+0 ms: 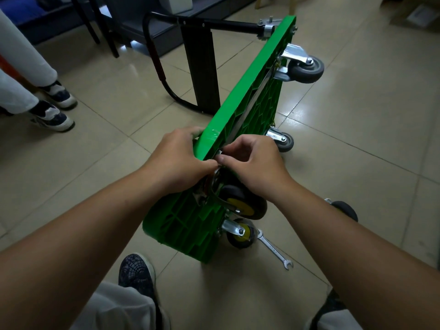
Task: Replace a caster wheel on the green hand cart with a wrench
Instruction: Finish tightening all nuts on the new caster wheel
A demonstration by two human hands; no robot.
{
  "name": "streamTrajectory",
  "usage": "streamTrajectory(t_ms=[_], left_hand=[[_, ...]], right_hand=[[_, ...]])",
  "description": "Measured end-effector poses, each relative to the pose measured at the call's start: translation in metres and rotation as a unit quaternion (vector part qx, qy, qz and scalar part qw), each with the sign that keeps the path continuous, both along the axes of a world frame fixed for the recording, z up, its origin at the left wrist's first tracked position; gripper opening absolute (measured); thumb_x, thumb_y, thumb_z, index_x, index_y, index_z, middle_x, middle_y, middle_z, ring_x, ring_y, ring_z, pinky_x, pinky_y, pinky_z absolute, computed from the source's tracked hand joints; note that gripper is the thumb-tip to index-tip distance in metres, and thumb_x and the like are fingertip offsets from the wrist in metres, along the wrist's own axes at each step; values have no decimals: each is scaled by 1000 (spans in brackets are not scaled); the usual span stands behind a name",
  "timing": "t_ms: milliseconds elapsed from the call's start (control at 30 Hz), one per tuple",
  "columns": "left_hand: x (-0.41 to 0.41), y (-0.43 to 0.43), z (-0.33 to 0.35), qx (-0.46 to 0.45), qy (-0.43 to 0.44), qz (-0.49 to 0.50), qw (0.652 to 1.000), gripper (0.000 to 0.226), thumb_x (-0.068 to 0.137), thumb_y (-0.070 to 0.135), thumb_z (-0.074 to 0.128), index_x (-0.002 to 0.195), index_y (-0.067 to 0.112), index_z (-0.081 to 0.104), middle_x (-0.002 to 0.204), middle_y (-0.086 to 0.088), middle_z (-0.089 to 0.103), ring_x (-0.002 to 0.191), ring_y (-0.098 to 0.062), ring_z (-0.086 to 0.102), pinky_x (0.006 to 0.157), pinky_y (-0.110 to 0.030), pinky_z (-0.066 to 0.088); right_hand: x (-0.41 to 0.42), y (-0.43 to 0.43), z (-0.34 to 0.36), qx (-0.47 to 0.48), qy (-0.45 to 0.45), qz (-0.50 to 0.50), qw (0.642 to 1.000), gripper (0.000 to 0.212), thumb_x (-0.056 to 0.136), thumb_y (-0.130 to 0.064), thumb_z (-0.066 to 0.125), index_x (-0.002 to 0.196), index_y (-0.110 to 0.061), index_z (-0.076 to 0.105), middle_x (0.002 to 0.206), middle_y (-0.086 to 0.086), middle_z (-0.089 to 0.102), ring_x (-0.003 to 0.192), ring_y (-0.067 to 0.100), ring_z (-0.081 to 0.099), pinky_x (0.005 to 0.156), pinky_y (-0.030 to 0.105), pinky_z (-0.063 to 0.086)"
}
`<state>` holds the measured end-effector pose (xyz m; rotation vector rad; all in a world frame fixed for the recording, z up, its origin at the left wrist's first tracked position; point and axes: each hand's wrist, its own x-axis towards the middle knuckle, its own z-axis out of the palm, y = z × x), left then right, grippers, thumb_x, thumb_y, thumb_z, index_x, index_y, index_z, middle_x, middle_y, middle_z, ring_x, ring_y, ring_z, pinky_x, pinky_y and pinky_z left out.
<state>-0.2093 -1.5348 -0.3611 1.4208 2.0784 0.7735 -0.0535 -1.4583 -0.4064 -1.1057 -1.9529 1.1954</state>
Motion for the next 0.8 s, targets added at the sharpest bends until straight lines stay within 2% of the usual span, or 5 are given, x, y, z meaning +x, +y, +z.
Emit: streamTrajectory(t_ms=[233,367,467,633,800], left_hand=[[0,-5,1,-40,48,-42,997,72,81,35,81,145,34,47,116,4,69,99,-17,69,84,-45,61],[0,-9,0,-32,60,-34,997,71,89,31,76,149,40,40,122,4,66,102,-20,67,86,-46,60],[-8,-7,4,-26,69,-34,997,70,90,27,76,150,39,43,120,6,67,98,-14,68,83,-40,61],[-29,0,11,-8,88,-47,995,61,84,25,82,140,34,58,114,13,70,97,-1,68,86,-27,57],[-52,12,12,-19,89,-61,994,62,81,25,82,136,40,58,110,26,68,95,17,64,80,-10,54]], right_hand=[[-6,0,-1,-14,5,4,1000,13,81,-21,83,89,-16,75,82,-5,74,76,7,70,71,24,59],[13,18,-7,-8,17,46,999,15,88,-34,75,89,-19,75,83,-4,73,77,8,69,72,25,58],[46,47,-55,-33,14,-50,998,22,96,-40,62,90,-22,74,86,-2,74,83,15,71,81,39,59],[104,44,-196,-86,-232,-69,966,12,89,-29,71,96,-19,70,88,-1,71,86,22,67,80,32,51],[124,0,-291,-160,-377,0,912,35,80,-41,75,106,-22,62,97,-2,65,95,22,64,78,31,49]])
